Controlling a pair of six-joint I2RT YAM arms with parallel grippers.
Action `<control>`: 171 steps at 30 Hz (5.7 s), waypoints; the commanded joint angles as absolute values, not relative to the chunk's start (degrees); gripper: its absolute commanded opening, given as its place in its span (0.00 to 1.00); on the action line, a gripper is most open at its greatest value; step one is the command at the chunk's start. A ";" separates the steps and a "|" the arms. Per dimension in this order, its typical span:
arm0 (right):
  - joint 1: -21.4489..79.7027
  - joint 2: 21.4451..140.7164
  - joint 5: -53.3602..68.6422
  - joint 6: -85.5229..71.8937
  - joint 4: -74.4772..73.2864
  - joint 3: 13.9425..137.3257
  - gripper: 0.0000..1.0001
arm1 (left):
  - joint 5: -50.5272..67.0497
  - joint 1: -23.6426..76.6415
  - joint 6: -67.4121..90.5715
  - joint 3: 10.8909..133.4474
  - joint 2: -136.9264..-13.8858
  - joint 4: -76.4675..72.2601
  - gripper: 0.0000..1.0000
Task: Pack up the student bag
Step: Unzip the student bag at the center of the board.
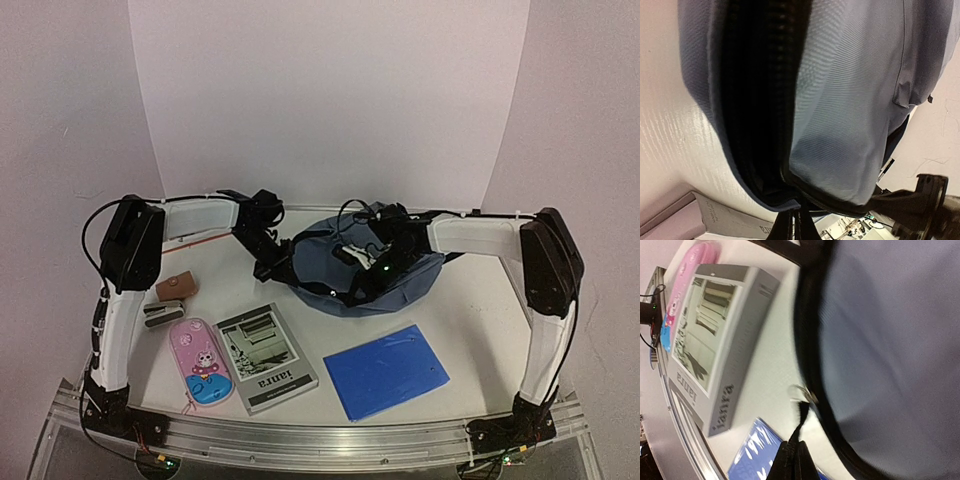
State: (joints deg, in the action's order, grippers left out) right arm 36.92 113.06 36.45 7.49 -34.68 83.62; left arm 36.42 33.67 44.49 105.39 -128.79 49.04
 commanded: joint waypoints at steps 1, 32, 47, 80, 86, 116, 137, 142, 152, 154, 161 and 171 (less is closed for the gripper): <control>31.85 108.19 34.51 11.36 -37.37 82.19 0.00 | 35.45 31.28 41.95 104.85 -126.04 49.98 0.00; 8.79 109.66 28.67 28.34 -52.24 81.64 0.11 | 37.33 29.68 34.19 111.20 -132.29 53.08 0.00; 29.04 112.46 32.46 14.14 -44.81 99.48 0.77 | 39.55 31.78 38.07 104.85 -132.46 46.58 0.00; 44.82 132.09 12.10 2.45 -28.92 105.81 0.73 | 39.44 31.73 39.45 104.35 -133.23 45.63 0.00; 44.83 130.42 11.44 4.14 -29.70 107.01 0.18 | 39.97 31.65 39.89 103.99 -133.23 44.85 0.00; 2.59 112.14 27.96 -14.09 -32.73 88.90 0.00 | 36.05 29.80 33.12 101.36 -133.53 51.86 0.00; 4.28 122.37 20.03 -7.41 -32.09 87.80 0.59 | 37.24 33.29 28.99 112.32 -133.51 56.24 0.28; 4.30 119.61 18.27 -5.03 -35.77 89.50 0.77 | 36.24 32.31 28.96 115.60 -133.18 59.61 0.54; 4.30 114.46 17.45 -0.83 -38.91 96.95 0.98 | 37.81 26.94 31.28 114.31 -127.53 56.02 0.70; 4.31 114.09 16.40 -0.51 -39.00 98.72 0.98 | 37.88 26.35 31.20 114.50 -127.33 56.16 0.71; 7.23 112.34 19.57 5.16 -39.19 103.45 0.91 | 38.01 25.06 31.81 114.17 -126.89 55.49 0.72; 15.17 113.68 19.49 8.91 -39.24 97.50 0.71 | 37.85 22.99 34.96 108.47 -123.55 51.46 0.75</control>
